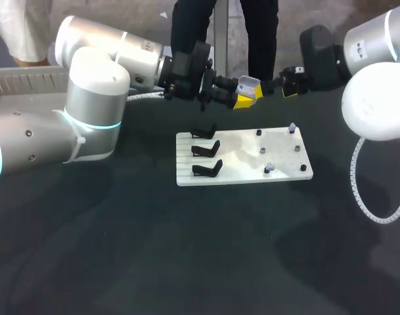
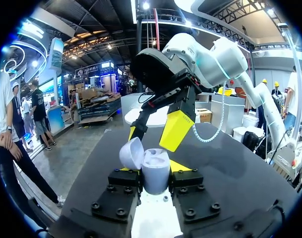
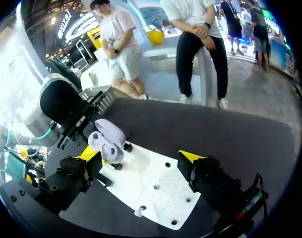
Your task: Pick up each earbud case from the left stands, insert the matching earbuds, close the lid, and place the case in the box.
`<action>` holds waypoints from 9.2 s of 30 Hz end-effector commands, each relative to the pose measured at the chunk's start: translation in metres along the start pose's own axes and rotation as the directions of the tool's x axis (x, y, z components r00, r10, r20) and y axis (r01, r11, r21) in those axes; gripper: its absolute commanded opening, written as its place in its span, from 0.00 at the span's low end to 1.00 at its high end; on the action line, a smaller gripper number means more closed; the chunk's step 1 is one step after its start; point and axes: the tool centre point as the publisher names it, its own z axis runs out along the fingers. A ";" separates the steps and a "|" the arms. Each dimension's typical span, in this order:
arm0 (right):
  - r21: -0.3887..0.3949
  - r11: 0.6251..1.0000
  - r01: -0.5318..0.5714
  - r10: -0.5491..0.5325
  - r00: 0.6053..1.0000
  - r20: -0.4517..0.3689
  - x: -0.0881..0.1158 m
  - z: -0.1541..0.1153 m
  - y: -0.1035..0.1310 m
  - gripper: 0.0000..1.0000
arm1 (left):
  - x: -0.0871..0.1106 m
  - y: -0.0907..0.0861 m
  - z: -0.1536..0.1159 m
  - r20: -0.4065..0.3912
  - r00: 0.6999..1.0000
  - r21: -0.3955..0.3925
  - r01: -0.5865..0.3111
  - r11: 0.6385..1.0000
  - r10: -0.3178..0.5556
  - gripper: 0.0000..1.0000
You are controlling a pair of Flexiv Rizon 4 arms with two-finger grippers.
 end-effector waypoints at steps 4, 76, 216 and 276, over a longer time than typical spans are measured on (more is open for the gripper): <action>0.041 0.999 0.026 -0.026 1.000 -0.005 -0.002 -0.011 0.000 1.00 | 0.003 -0.003 -0.012 0.129 0.992 -0.066 0.017 0.998 -0.008 0.00; 0.505 0.840 0.199 0.120 0.839 -0.531 0.067 0.030 -0.091 0.73 | -0.040 -0.037 -0.060 0.318 0.948 -0.137 0.052 0.989 -0.006 0.00; 0.776 0.333 -0.537 0.823 0.567 0.039 -0.012 -0.079 0.118 0.00 | -0.040 -0.037 -0.060 0.318 0.948 -0.137 0.052 0.989 -0.006 0.00; 0.797 0.375 -0.474 0.783 0.622 0.002 -0.053 -0.017 0.140 0.00 | -0.040 -0.037 -0.060 0.318 0.948 -0.137 0.052 0.989 -0.006 0.00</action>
